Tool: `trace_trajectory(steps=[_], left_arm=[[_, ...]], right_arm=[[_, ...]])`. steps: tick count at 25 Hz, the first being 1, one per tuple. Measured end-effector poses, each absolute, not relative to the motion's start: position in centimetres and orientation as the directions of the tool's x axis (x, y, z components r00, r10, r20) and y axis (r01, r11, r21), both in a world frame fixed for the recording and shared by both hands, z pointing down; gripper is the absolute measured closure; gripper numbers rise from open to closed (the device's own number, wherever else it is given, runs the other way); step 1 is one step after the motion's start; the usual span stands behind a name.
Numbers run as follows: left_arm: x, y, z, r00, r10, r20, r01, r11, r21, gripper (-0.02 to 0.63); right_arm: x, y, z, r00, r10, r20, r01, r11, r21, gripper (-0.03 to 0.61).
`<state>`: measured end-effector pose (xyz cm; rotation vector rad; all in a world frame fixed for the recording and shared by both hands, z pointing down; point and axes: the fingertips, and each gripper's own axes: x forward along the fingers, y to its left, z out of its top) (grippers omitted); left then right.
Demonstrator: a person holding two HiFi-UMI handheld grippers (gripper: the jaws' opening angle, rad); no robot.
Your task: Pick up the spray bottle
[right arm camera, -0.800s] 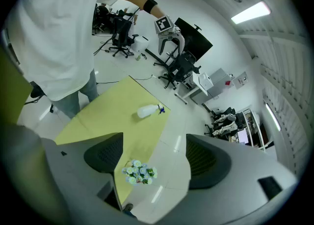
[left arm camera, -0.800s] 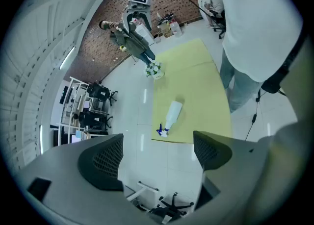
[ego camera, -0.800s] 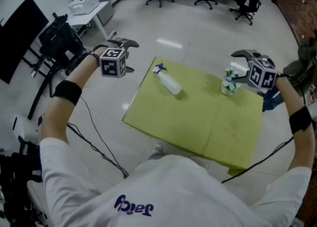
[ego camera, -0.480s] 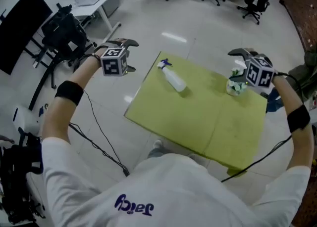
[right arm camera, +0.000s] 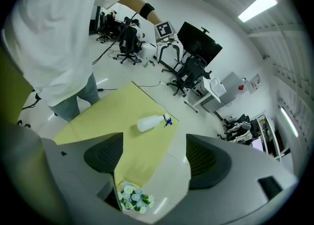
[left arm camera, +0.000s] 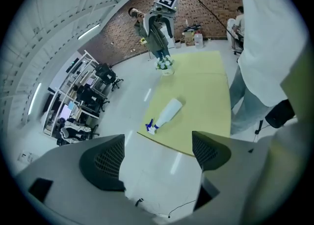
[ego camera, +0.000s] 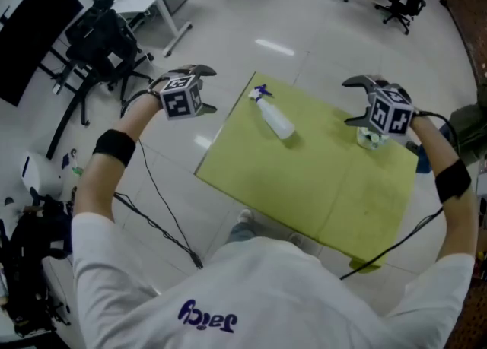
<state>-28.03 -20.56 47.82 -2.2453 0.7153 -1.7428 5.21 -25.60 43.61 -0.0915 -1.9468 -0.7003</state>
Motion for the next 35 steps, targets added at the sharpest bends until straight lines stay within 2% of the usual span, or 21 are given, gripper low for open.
trace_trajectory(steps=[10, 15, 18, 29, 35], left_arm=[[-28.8, -23.2, 52.1, 0.204, -0.479, 0.854, -0.418, -0.831, -0.367, 0.170], [-28.9, -24.3, 54.0, 0.251, -0.472, 0.845, -0.539, -0.793, -0.283, 0.170], [-28.7, -24.9, 55.3, 0.257, -0.464, 0.848, -0.560, -0.786, -0.261, 0.170], [-24.3, -27.0, 61.3, 0.390, -0.388, 0.835, -0.652, -0.756, -0.046, 0.170], [-24.1, -28.5, 65.1, 0.402, -0.344, 0.848, -0.760, -0.643, 0.100, 0.170]], right_arm=[[2.1, -27.1, 46.5, -0.505, -0.188, 0.843, 0.345, 0.851, 0.396, 0.164], [1.2, -28.3, 48.3, -0.523, -0.174, 0.834, 0.273, 0.893, 0.358, 0.164], [1.3, -29.2, 49.8, -0.514, -0.174, 0.840, 0.249, 0.907, 0.340, 0.164], [0.2, -30.3, 52.7, -0.555, -0.161, 0.816, 0.188, 0.932, 0.311, 0.164], [0.6, -30.5, 53.1, -0.566, -0.172, 0.807, 0.139, 0.944, 0.298, 0.164]])
